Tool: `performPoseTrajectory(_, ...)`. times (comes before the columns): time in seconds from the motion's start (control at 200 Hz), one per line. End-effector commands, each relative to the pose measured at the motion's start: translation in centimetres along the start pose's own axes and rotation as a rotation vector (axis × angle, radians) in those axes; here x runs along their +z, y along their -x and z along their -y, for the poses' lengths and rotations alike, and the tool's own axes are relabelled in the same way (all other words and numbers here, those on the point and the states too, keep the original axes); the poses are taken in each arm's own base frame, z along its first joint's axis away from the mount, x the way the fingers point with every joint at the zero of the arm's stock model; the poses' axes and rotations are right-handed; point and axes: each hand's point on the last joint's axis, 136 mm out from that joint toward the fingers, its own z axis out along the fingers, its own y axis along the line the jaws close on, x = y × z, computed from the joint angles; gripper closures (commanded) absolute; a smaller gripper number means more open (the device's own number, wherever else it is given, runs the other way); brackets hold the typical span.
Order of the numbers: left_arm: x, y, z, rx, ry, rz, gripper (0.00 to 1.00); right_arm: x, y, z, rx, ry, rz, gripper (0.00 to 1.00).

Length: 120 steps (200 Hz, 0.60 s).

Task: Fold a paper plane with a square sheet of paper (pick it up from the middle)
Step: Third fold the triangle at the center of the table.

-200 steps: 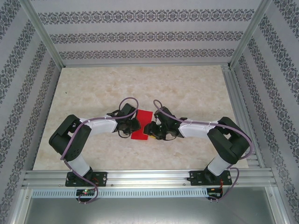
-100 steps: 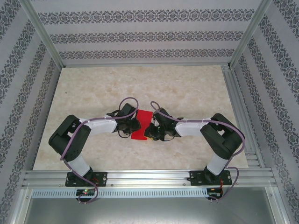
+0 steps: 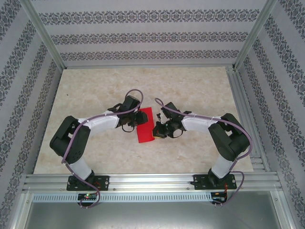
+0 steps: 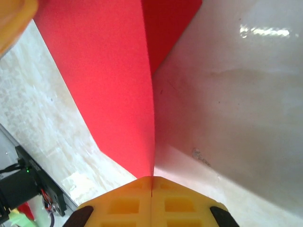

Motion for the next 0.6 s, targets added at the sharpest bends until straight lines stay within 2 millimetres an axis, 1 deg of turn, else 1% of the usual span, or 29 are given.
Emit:
performPoseTrajectory(0.0,1.2,-0.1,-0.9,0.041,0.017,-0.035,0.74,-0.2,-0.1,0.0,-0.037,0.014,-0.034,1.0)
performPoseTrajectory(0.075,1.4,-0.1,-1.9,0.035,0.054,-0.037,0.76,-0.4,0.3,0.0,-0.03,0.015,-0.013,0.98)
performPoseTrajectory(0.205,1.8,-0.2,-3.1,0.035,0.084,-0.041,0.76,-0.5,0.8,-0.4,-0.006,0.041,0.011,0.94)
performPoseTrajectory(0.27,2.2,-0.4,-3.5,0.033,0.093,-0.052,0.77,-0.2,0.7,-0.6,0.012,0.067,0.014,0.9)
performPoseTrajectory(0.37,2.6,-0.7,-4.0,0.029,0.1,-0.062,0.77,0.1,0.7,-1.1,0.039,0.122,0.026,0.78)
performPoseTrajectory(0.415,2.7,-0.8,-4.1,0.028,0.099,-0.063,0.77,0.2,0.7,-1.3,0.058,0.145,0.03,0.75)
performPoseTrajectory(0.495,3.0,-1.1,-4.3,0.024,0.097,-0.071,0.77,0.4,0.5,-1.5,0.071,0.162,0.034,0.73)
performPoseTrajectory(0.594,3.3,-1.2,-4.4,0.022,0.096,-0.079,0.78,0.4,0.3,-1.4,0.092,0.156,0.043,0.73)
